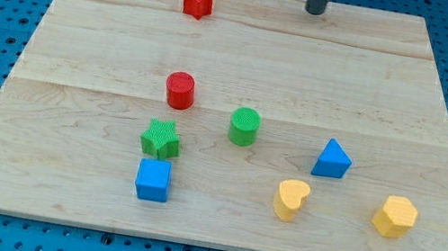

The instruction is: Move the red star closer to the red circle

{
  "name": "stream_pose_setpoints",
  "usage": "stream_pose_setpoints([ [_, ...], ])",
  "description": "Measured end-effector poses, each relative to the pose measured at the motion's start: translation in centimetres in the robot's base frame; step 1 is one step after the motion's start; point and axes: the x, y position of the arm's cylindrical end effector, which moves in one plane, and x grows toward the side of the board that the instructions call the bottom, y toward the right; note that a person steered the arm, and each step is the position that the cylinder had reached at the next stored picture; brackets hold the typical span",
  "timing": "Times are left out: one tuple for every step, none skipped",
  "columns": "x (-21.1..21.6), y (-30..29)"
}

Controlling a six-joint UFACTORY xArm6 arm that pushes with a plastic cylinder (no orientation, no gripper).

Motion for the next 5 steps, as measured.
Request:
stream_pose_setpoints([
  [0.5,-7.9],
  [0.6,-15.3],
  [3.5,-19.2],
  [9.8,-20.4],
  [12.4,-22.5],
])
